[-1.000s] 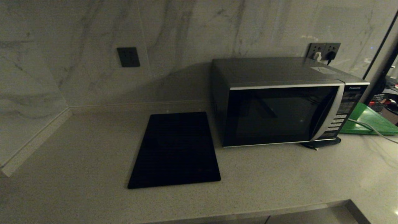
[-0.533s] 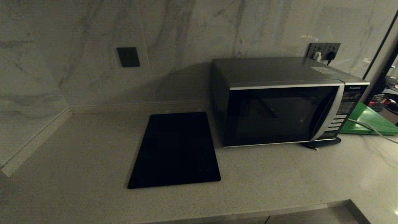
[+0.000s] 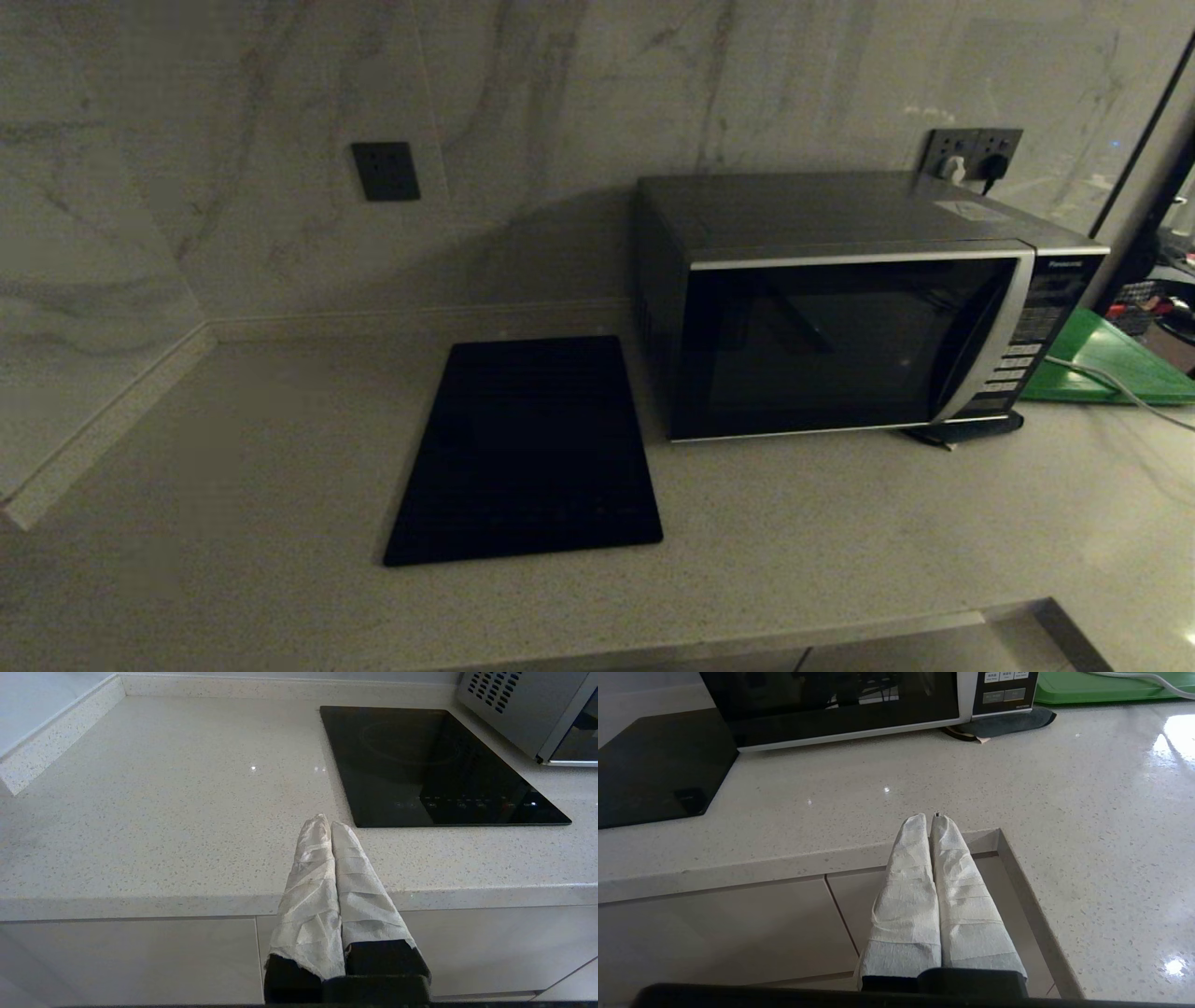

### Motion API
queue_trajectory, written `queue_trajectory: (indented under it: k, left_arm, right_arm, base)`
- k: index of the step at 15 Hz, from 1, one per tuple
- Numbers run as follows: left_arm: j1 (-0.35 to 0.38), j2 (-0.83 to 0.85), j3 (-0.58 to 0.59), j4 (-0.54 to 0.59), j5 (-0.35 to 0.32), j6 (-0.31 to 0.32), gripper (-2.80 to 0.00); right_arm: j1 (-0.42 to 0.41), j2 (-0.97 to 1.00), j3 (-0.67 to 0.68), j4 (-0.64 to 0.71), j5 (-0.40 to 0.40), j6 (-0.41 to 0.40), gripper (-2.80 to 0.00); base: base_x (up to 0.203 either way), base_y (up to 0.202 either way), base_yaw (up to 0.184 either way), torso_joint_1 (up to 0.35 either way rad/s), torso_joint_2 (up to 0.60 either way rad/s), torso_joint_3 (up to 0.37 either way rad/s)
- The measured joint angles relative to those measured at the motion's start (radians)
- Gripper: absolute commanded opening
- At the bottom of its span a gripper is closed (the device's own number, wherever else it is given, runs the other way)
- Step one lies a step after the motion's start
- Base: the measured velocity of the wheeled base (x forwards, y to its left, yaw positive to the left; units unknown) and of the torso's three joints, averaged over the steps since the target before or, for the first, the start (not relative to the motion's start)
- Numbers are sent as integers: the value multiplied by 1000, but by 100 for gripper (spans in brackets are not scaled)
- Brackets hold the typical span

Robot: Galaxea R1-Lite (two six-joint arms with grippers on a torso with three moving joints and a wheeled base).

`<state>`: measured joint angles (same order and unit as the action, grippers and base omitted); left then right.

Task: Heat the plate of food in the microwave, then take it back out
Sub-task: Open the microwave oven

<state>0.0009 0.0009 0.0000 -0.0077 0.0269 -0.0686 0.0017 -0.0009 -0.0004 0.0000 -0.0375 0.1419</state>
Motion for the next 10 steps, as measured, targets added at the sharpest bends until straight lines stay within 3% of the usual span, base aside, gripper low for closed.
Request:
queue_trajectory:
  k: [10]
  left_arm:
    - [0, 0, 0, 0, 0, 1, -280]
  right_arm:
    - [0, 0, 0, 0, -1, 0, -280]
  base:
    - [0, 0, 0, 0, 0, 0]
